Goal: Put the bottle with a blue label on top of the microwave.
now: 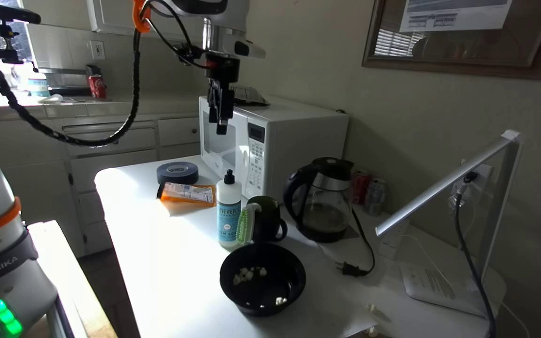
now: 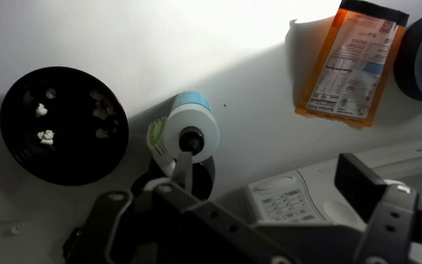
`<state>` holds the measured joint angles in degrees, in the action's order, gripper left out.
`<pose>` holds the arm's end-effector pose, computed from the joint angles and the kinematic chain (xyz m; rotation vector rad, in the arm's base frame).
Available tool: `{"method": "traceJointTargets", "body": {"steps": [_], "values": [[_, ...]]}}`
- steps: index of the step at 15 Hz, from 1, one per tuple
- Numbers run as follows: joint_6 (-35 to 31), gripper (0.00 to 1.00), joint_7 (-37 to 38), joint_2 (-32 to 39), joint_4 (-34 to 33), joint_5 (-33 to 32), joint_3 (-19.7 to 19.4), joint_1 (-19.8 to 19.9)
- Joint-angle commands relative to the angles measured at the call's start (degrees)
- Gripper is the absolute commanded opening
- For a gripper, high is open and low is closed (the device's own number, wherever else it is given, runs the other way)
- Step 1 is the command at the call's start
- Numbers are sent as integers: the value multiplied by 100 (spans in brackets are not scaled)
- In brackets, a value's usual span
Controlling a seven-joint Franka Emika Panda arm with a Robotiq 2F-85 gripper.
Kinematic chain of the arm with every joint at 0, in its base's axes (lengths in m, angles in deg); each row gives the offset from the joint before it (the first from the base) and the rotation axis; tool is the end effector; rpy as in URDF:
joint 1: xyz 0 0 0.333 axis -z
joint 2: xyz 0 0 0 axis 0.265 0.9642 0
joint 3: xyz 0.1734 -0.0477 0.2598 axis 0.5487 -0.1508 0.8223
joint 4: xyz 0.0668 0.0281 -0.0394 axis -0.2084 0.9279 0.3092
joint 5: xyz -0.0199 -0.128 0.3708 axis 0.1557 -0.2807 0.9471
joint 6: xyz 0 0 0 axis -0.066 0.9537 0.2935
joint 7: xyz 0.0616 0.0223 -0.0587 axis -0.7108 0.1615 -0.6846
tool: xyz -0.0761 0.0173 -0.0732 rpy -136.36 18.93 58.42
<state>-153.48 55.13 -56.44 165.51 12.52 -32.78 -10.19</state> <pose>0.4193 -0.0330 0.4350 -3.0224 0.5958 0.0559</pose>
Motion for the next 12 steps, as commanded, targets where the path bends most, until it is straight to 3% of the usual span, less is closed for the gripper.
{"method": "traceJointTargets", "body": {"steps": [1, 5, 12], "values": [[-109, 100, 238, 165, 25, -44, 13, 5], [-235, 100, 609, 503, 16, -86, 108, -11], [-1462, 100, 356, 1161, 451, 94, -250, 92]]}}
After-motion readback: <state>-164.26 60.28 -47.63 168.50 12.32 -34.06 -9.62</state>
